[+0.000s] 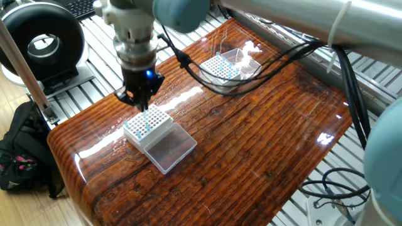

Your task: Transfer all medium pipette tips from one holder to another

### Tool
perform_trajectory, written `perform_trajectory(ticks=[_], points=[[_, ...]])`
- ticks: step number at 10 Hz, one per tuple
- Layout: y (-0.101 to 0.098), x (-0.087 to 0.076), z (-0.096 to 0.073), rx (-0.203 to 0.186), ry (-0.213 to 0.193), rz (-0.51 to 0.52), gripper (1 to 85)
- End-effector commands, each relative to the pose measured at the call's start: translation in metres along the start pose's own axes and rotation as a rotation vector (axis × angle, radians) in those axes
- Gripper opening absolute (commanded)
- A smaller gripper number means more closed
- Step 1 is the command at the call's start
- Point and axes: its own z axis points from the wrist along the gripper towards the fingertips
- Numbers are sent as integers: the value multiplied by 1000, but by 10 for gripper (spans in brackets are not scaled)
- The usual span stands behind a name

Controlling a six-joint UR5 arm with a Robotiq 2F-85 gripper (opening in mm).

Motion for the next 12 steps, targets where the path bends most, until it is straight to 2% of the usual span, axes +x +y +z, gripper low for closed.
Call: perform_trajectory(ticks=[1, 3, 5, 6, 8, 9, 11, 12], points=[[-53, -13, -22, 33, -45, -123, 63], [-85, -19, -26, 29, -71, -193, 57], [-96, -30, -26, 64, -113, -246, 27], [-97, -32, -27, 69, -117, -270, 27], [-103, -18, -26, 85, -62, -252, 10], [-100, -14, -25, 72, -49, -202, 10], [-92, -16, -25, 37, -63, -65, 10], [-69, -15, -25, -54, -61, 13, 10]])
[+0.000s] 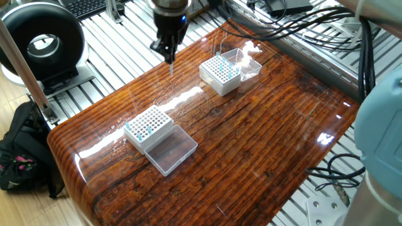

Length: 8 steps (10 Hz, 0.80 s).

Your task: Transfer all medium pipette tips from one holder to another

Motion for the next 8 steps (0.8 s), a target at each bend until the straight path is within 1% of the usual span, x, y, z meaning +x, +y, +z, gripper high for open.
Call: perform_trajectory(ticks=[1, 2, 3, 4, 5, 6, 7, 8], points=[[17, 2, -1, -76, 6, 126, 10], [-8, 8, 3, -21, 4, 71, 10], [-29, 14, 10, -9, -9, 21, 10], [-48, 20, 17, -13, -29, -27, 10], [-68, 25, 19, 6, -36, -69, 10], [-87, 28, 19, 26, -49, -115, 10], [-99, 31, 17, 27, -56, -152, 10], [-111, 32, 13, 24, -55, -186, 10]])
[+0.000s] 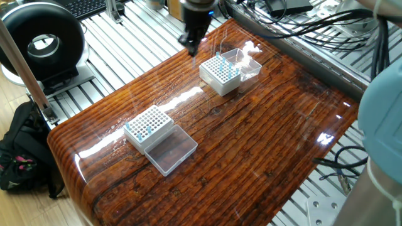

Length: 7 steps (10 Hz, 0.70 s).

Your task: Transfer all medium pipette tips from one holder to another

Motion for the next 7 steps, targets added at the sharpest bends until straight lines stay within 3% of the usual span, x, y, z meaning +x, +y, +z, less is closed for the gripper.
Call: perform_trajectory(ticks=[1, 3, 7], points=[[-49, 13, -3, 15, -17, -117, 10], [-65, 12, 7, 19, -34, -151, 10], [-84, 3, 20, 66, -51, -184, 10]])
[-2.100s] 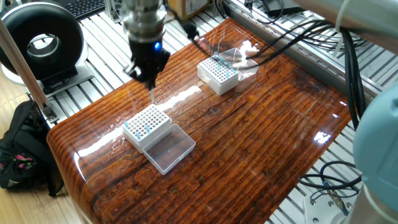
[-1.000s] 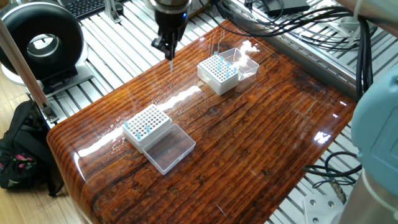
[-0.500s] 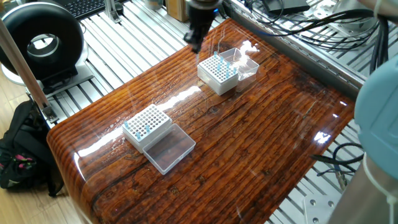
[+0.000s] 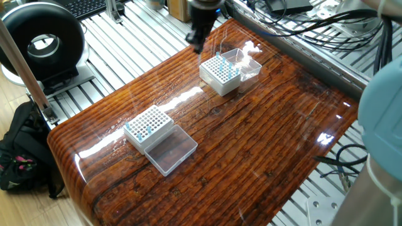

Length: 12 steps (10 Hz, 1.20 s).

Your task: Transfer all medium pipette tips from one holder to another

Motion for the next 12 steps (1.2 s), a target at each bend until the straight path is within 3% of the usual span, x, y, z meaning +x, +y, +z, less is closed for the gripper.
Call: perform_trajectory(ticks=[1, 5, 12], points=[[-17, 0, 10, 16, -11, -28, 10], [-11, 11, 27, -7, 15, -7, 10], [-6, 19, 28, -21, 42, 0, 10]])
